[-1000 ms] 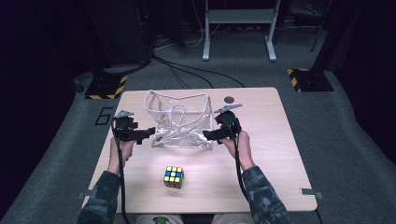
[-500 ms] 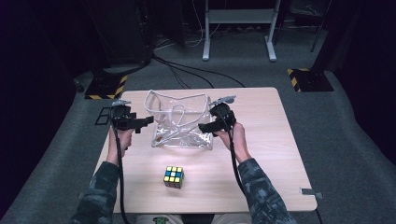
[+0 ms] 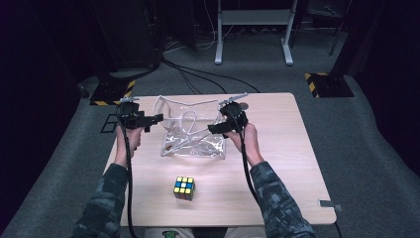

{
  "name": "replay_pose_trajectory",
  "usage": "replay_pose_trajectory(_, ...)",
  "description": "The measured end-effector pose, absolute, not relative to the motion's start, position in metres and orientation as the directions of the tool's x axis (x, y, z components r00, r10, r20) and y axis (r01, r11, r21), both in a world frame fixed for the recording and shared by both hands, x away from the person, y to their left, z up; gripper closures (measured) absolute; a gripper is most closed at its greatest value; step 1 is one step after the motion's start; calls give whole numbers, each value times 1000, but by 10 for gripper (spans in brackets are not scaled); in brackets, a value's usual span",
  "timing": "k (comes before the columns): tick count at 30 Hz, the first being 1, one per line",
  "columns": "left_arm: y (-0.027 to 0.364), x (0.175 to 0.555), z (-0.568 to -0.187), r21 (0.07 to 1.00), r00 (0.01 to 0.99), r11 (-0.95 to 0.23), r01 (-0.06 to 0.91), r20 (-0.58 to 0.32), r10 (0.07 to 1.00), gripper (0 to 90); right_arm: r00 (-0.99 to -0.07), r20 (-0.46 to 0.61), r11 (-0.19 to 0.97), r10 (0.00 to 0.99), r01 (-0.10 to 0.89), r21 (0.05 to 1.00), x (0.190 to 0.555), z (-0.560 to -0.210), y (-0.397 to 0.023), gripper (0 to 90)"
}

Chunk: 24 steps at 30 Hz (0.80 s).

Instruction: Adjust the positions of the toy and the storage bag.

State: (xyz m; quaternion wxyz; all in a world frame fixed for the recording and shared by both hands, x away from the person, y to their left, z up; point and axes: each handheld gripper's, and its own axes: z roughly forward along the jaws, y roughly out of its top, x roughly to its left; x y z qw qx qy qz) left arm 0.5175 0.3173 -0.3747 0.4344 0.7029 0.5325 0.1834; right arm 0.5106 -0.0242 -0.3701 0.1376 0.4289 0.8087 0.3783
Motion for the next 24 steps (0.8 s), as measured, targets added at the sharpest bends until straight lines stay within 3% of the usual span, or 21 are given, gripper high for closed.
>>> replay_pose_trajectory(24, 305, 549, -385, 763, 326, -68, 643, -192, 926, 123, -594, 92, 365, 799, 601, 711, 528, -368, -8, 126)
